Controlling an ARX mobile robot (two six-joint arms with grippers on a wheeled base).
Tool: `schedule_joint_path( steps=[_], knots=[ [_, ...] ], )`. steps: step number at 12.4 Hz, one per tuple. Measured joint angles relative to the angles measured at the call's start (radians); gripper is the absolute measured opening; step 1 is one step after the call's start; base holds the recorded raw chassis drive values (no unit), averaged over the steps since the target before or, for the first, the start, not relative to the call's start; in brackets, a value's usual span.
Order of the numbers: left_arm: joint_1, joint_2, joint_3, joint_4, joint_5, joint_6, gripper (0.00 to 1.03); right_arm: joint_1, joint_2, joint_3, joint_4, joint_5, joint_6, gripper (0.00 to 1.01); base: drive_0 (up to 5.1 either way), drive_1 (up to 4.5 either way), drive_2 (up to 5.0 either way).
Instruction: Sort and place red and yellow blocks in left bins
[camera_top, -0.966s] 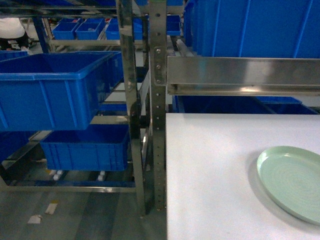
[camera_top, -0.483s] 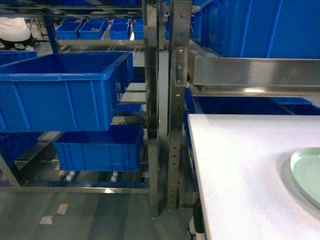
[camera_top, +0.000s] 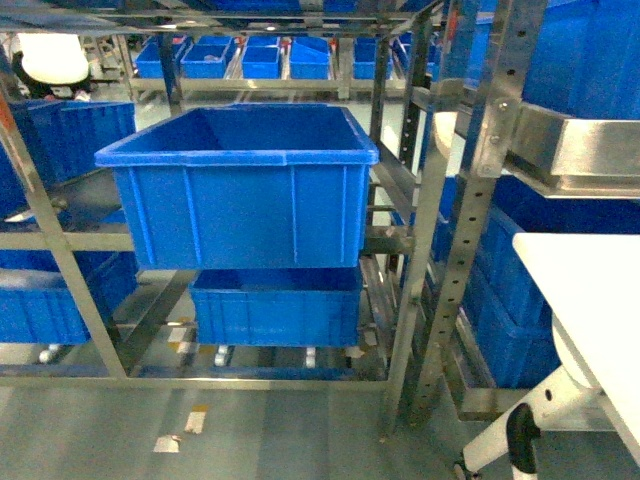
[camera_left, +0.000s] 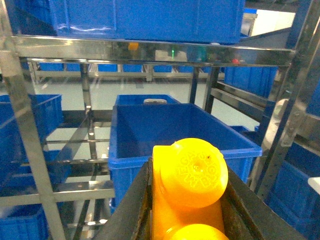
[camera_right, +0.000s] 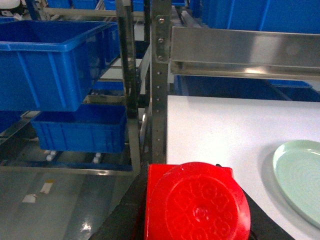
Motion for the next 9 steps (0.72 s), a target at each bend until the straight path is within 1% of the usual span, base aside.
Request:
schedule_joint_path(
  steps=[9],
  knots=[
    [0.001, 0.0, 0.0, 0.003, 0.0, 0.0, 0.27, 0.0, 0.0, 0.0, -0.001, 0.0, 0.0, 0.27, -5.0, 2.44, 2.4]
  ],
)
